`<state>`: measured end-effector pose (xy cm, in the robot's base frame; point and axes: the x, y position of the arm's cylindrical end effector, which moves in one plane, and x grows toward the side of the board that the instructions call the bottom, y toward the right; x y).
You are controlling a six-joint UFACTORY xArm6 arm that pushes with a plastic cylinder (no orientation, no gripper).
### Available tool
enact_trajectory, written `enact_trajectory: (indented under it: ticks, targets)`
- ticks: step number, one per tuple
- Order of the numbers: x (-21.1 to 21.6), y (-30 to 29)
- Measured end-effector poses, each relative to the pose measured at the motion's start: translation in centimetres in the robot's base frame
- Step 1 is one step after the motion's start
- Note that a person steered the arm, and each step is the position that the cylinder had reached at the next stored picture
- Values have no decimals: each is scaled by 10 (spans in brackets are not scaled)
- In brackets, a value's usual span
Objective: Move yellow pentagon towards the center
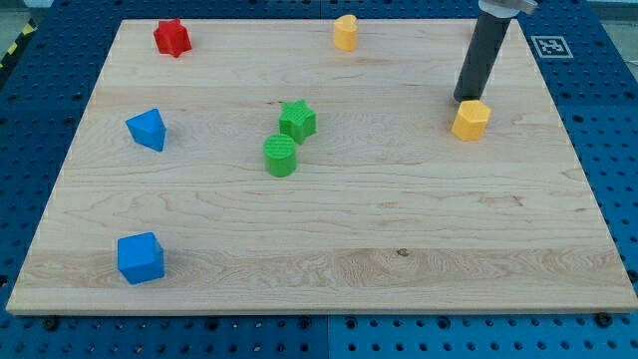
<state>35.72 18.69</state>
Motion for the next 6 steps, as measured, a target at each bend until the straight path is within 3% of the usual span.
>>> enact_trajectory:
  ticks: [6]
  targets:
    - [13, -12]
